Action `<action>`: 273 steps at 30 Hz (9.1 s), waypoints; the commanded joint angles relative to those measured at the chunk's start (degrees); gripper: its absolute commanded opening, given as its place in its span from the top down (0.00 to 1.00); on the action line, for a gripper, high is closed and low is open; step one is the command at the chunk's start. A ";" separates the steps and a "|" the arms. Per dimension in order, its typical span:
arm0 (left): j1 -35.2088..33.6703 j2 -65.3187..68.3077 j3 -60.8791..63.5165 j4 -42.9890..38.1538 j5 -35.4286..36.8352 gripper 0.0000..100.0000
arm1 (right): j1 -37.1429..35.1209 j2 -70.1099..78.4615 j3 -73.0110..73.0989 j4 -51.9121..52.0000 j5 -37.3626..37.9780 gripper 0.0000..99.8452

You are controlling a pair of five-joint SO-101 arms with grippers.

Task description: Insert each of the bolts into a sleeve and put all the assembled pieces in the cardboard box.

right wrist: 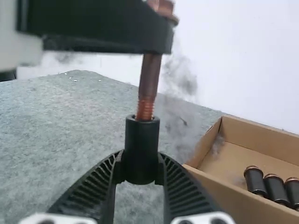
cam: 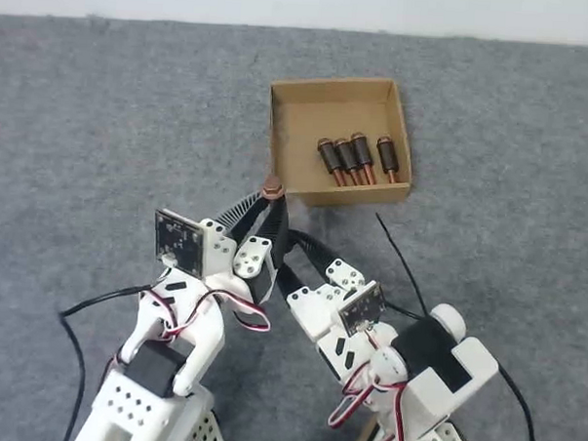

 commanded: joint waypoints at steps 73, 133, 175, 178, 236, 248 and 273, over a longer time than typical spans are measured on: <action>-12.31 -0.88 -16.84 21.01 1.05 0.97 | 4.35 -0.31 -0.18 -2.86 -0.26 0.99; -36.48 -16.35 10.33 33.23 -7.12 0.99 | 25.80 -0.92 -39.03 22.55 0.09 0.99; -36.40 -16.35 10.33 32.79 -12.04 0.99 | 16.75 26.24 -120.18 146.33 -0.44 0.99; -36.40 -16.35 10.33 32.79 -12.04 0.99 | 16.75 29.41 -124.48 149.76 -0.44 0.99; -36.48 -16.35 10.33 31.74 -12.04 0.99 | 28.00 25.27 -151.91 197.14 5.45 0.99; -36.48 -16.35 10.33 31.74 -12.04 0.99 | 31.16 0.31 -115.52 196.00 8.35 0.99; -36.40 -16.35 10.33 31.91 -12.04 0.99 | 39.25 -58.51 -31.91 146.68 8.35 0.99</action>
